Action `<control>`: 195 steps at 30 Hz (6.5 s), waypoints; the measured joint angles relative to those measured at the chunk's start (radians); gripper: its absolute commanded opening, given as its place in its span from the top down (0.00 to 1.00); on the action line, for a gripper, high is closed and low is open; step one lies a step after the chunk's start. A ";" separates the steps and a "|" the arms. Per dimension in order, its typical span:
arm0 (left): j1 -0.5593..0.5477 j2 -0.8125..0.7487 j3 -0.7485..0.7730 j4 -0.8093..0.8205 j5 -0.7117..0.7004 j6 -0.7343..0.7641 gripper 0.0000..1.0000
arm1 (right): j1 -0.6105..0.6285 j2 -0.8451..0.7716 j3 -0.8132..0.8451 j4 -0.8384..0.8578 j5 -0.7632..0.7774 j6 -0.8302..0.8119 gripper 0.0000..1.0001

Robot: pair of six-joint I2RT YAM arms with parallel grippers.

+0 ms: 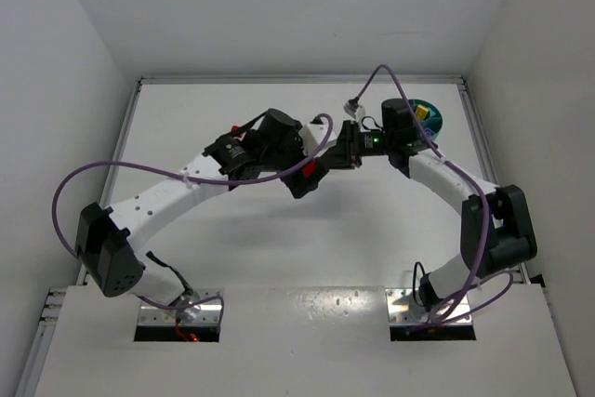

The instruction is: Sort the legos into containers by color

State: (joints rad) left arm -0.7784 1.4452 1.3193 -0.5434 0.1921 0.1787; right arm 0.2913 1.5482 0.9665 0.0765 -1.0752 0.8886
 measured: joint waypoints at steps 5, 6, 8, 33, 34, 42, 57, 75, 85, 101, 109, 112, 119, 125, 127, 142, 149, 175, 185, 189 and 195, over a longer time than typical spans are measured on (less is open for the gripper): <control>0.098 -0.004 -0.013 -0.002 0.000 -0.110 0.00 | -0.048 -0.001 -0.005 -0.060 0.024 -0.067 1.00; 0.145 -0.006 -0.018 -0.002 0.028 -0.126 0.00 | -0.065 -0.002 -0.005 -0.081 0.029 -0.082 1.00; 0.238 -0.011 -0.033 -0.003 0.097 -0.161 0.00 | -0.101 -0.007 -0.006 -0.118 0.037 -0.104 1.00; 0.568 -0.092 -0.172 0.016 0.412 -0.357 0.00 | -0.600 0.024 -0.026 -0.183 0.290 0.475 1.00; 0.571 -0.091 -0.173 0.019 0.421 -0.364 0.00 | -0.610 0.024 -0.026 -0.182 0.289 0.496 1.00; 0.591 -0.055 -0.174 0.037 0.460 -0.390 0.00 | -0.668 0.032 -0.050 -0.051 0.248 0.593 1.00; 0.592 -0.053 -0.192 0.036 0.516 -0.323 0.00 | -0.657 0.253 0.593 -0.440 0.025 -0.583 1.00; 0.592 -0.062 -0.195 0.036 0.515 -0.298 0.00 | -0.612 0.281 0.546 -0.708 0.187 -1.270 1.00; 0.592 -0.061 -0.195 0.036 0.514 -0.295 0.00 | -0.520 0.311 0.543 -0.621 0.339 -1.246 1.00; 0.592 -0.060 -0.195 0.036 0.492 -0.295 0.00 | -0.498 0.349 0.593 -0.606 0.491 -1.249 1.00; 0.592 -0.060 -0.196 0.036 0.475 -0.296 0.00 | -0.470 0.402 0.649 -0.639 0.538 -1.266 1.00; 0.592 -0.060 -0.196 0.037 0.467 -0.296 0.00 | -0.459 0.417 0.672 -0.657 0.555 -1.268 1.00; 0.592 -0.060 -0.196 0.037 0.461 -0.296 0.00 | -0.426 0.430 0.703 -0.681 0.610 -1.294 1.00; 0.592 -0.060 -0.196 0.037 0.457 -0.296 0.00 | -0.407 0.432 0.712 -0.699 0.638 -1.315 1.00; 0.592 -0.060 -0.196 0.036 0.457 -0.296 0.00 | -0.406 0.432 0.712 -0.700 0.639 -1.317 1.00; 0.592 -0.060 -0.197 0.037 0.458 -0.296 0.00 | -0.399 0.466 0.789 -0.784 0.696 -1.319 1.00; 0.592 -0.060 -0.198 0.037 0.458 -0.296 0.00 | -0.377 0.509 0.866 -0.823 0.731 -1.319 0.98; 0.592 -0.056 -0.199 0.037 0.467 -0.301 0.00 | -0.339 0.570 0.928 -0.920 0.810 -1.326 0.79; 0.592 -0.051 -0.205 0.043 0.467 -0.311 0.00 | -0.333 0.628 0.980 -0.930 0.804 -1.293 0.45; 0.592 -0.051 -0.214 0.045 0.462 -0.312 0.00 | -0.328 0.625 0.980 -0.907 0.778 -1.265 0.40; 0.592 -0.063 -0.216 0.071 0.378 -0.313 0.00 | -0.320 0.561 0.977 -0.863 0.716 -1.201 0.39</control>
State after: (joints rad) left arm -0.1860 1.3819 1.1038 -0.4725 0.5697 -0.1341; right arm -0.0288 2.1090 1.9434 -0.7860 -0.3588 -0.3119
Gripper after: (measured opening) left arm 0.995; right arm 0.611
